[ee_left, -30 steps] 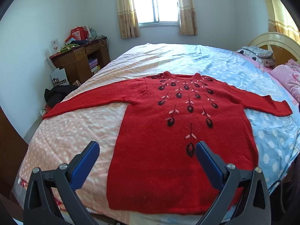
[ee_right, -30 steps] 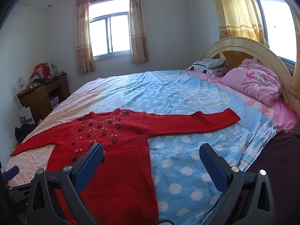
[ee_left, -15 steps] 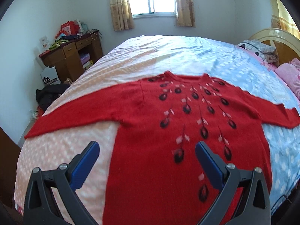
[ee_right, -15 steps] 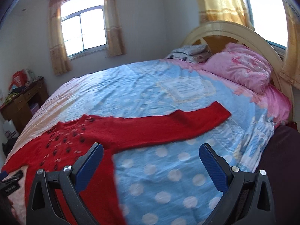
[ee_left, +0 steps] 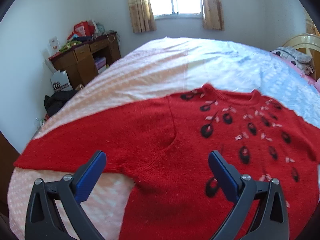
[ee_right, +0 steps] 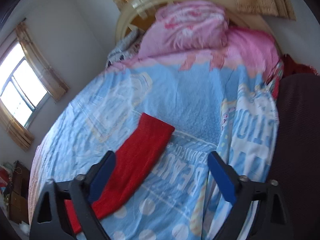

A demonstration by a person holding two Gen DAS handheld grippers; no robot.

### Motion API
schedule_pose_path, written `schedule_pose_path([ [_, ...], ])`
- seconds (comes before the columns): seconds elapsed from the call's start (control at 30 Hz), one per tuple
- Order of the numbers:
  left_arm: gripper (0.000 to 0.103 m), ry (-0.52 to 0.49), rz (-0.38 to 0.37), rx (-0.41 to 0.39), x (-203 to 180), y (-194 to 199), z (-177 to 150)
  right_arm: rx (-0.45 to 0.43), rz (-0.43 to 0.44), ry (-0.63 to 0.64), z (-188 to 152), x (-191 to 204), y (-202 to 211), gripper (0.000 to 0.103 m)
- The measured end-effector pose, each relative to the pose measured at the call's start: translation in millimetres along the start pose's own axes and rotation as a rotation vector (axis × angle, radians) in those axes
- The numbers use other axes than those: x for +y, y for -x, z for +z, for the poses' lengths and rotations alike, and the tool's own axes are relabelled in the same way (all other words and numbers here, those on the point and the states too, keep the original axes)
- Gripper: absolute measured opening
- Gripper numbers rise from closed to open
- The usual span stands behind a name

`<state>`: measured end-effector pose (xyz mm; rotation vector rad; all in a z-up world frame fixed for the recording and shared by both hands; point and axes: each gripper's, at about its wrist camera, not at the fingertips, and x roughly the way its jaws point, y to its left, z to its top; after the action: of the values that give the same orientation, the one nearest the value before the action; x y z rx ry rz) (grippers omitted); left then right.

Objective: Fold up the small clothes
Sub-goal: 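Grasp the cardigan sleeve cuff with the right tool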

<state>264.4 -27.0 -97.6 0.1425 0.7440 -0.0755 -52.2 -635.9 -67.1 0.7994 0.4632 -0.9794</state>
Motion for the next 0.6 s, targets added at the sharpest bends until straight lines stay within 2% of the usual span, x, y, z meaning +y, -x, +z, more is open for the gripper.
schedule_pose_path([
  [0.03, 0.103, 0.006, -0.002, 0.013, 0.2, -5.5, -1.2, 0.025, -0.031, 0.023, 5.7, 3.2, -17.0, 0.076],
  [0.17, 0.103, 0.008, 0.0, 0.085, -6.3, -29.4, -11.7, 0.039, -0.097, 0.136, 15.5, 19.9, -54.1, 0.076],
  [0.27, 0.103, 0.03, -0.033, 0.082, -3.8, -28.0, -12.1, 0.105, -0.134, 0.17, 13.2, 30.9, -90.2, 0.075],
  [0.3, 0.103, 0.036, -0.043, 0.088, -2.5, -28.7, -13.0, 0.118, -0.142, 0.165, 12.5, 28.3, -96.2, 0.071],
  [0.33, 0.103, 0.049, -0.054, 0.085, -1.1, -27.8, -14.3, 0.138, -0.171, 0.159, 7.6, 28.8, -107.3, 0.07],
  [0.37, 0.103, 0.058, -0.064, 0.079, 0.5, -25.9, -15.6, 0.114, -0.192, 0.177, 6.2, 31.1, -108.5, 0.068],
  [0.43, 0.103, 0.062, -0.069, 0.068, 0.4, -24.2, -17.3, 0.068, -0.25, 0.249, 0.5, 41.1, -109.5, 0.053],
  [0.47, 0.103, 0.062, -0.07, 0.062, 0.3, -23.8, -17.6, 0.054, -0.25, 0.271, -1.0, 44.4, -109.2, 0.042],
  [0.5, 0.103, 0.062, -0.07, 0.056, -0.1, -23.4, -18.0, 0.046, -0.242, 0.301, -2.1, 48.6, -108.5, 0.024],
  [0.53, 0.103, 0.063, -0.071, 0.052, -0.2, -22.5, -18.6, 0.045, -0.244, 0.339, -2.7, 54.0, -108.2, 0.01],
  [0.6, 0.103, 0.068, -0.075, 0.045, 0.7, -24.1, -17.7, 0.047, -0.248, 0.377, -1.0, 63.0, -103.0, 0.005],
])
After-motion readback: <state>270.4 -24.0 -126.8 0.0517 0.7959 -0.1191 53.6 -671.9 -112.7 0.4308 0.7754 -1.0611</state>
